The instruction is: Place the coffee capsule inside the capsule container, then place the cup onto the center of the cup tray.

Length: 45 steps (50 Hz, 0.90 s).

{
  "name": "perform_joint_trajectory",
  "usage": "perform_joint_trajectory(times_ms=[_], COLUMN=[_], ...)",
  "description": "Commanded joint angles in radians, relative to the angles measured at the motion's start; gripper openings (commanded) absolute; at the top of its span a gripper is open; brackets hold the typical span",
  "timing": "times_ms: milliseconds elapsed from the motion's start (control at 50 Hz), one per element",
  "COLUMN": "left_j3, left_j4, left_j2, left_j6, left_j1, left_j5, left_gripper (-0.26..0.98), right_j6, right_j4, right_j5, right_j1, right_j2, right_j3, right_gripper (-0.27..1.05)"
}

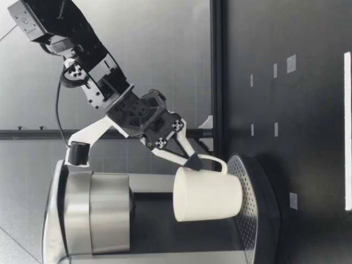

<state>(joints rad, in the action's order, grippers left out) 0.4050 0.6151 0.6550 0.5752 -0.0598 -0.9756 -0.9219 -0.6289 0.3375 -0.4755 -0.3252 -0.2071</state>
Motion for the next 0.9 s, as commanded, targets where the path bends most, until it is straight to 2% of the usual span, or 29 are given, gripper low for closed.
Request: perform_joint_trajectory(times_ms=[0, 200, 340, 460, 640, 880], left_j3=[-0.012, -0.012, -0.008, 0.021, 0.064, 0.058], left_j4=[0.005, 0.005, 0.006, 0.035, 0.1, 0.106], left_j2=[0.003, 0.003, 0.003, 0.008, 0.009, -0.031], left_j6=[0.002, 0.002, 0.003, 0.011, 0.071, 0.069], left_j1=[0.0, 0.002, 0.0, -0.015, -0.084, -0.209], left_j5=[0.002, 0.003, 0.009, 0.038, 0.138, 0.222], left_gripper=[0.13, 0.13, 0.13, 0.13, 0.13, 0.13], right_j6=[0.002, 0.003, 0.005, 0.012, 0.038, 0.103], right_j4=[-0.003, -0.003, -0.005, -0.006, -0.011, -0.021], right_j5=[-0.009, -0.009, -0.009, -0.009, -0.009, -0.041], right_j1=[0.003, 0.014, 0.015, 0.017, 0.018, 0.051], right_j2=[0.02, 0.02, 0.043, 0.092, 0.201, 0.377], right_j3=[0.029, 0.029, 0.021, -0.011, -0.112, -0.259], right_gripper=[0.33, 0.63, 0.65, 0.65, 0.65, 0.65])
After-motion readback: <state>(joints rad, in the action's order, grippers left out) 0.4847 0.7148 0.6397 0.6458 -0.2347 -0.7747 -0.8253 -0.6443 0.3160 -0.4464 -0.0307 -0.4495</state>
